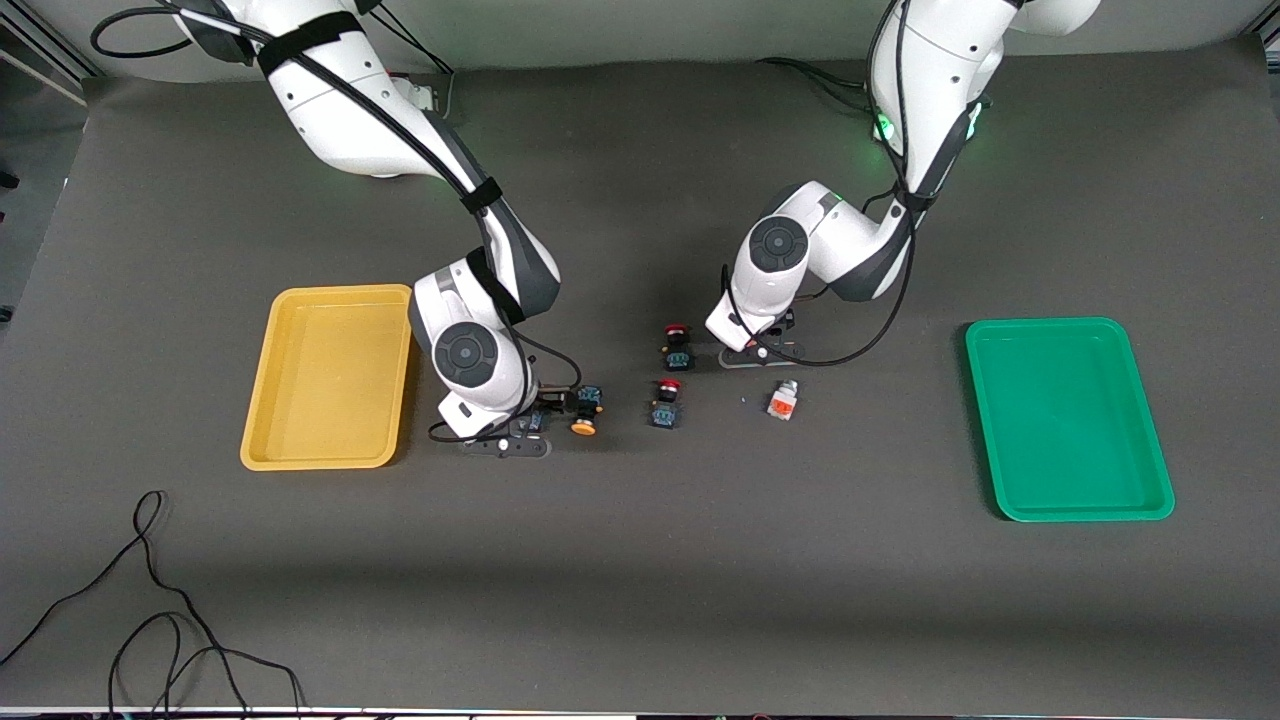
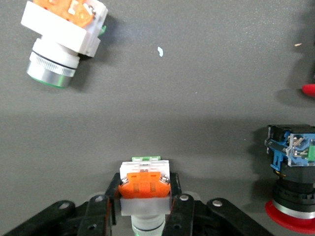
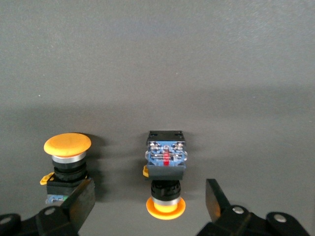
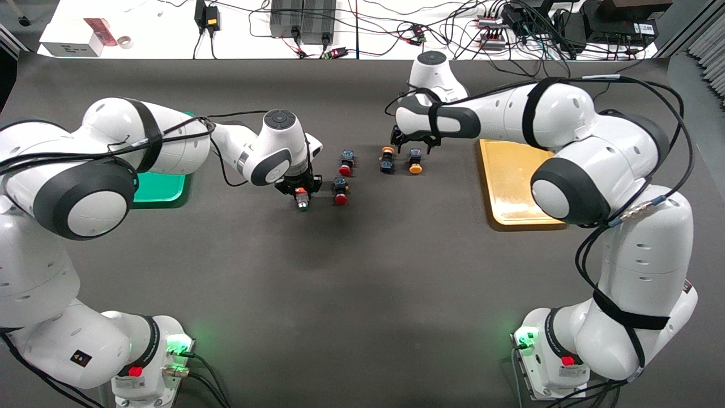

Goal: Place green and yellow buttons in trays
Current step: 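Close the right gripper on the yellow button while the left gripper grasps white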

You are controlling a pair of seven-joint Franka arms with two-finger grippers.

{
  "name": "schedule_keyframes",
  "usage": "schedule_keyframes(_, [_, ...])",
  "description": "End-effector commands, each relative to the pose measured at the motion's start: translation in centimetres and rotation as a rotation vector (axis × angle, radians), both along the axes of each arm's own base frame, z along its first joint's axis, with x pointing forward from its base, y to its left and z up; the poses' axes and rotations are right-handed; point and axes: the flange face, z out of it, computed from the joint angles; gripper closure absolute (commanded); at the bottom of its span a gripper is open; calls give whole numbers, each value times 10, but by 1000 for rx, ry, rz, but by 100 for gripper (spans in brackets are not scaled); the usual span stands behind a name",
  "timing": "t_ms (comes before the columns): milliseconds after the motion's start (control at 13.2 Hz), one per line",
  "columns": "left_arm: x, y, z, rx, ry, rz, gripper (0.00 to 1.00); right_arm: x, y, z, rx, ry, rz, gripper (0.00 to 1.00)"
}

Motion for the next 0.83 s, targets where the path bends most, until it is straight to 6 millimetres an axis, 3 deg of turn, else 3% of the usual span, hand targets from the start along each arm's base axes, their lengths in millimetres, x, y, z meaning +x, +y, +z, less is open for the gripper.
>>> schedule_keyframes(0, [5,1,21,1,-33,23,70,4,-2,-14,-7,-17,-28,0])
schedule_keyframes(152, [20,9,87,10,-71,92,72,7,-7,-18,-8,-20,-25,3])
schedule_keyframes(303, [28,8,159,69,-45,104,75,6,-9,-23,-12,-17,-24,13])
schedule_keyframes(455, [36,14,210,115,-15,102,76,8,-11,-32,-12,-31,-26,13])
schedule_keyframes(531, [46,34,226,128,-2,97,75,6,-11,-36,-12,-36,-25,18])
schedule_keyframes(606, [60,65,238,123,10,78,75,4,-13,-39,-13,-35,-26,38])
schedule_keyframes(682, [74,98,246,113,29,53,76,2,-13,-40,-15,-31,-25,69])
schedule_keyframes(758, [85,133,252,104,55,23,75,2,-12,-39,-14,-34,-25,93])
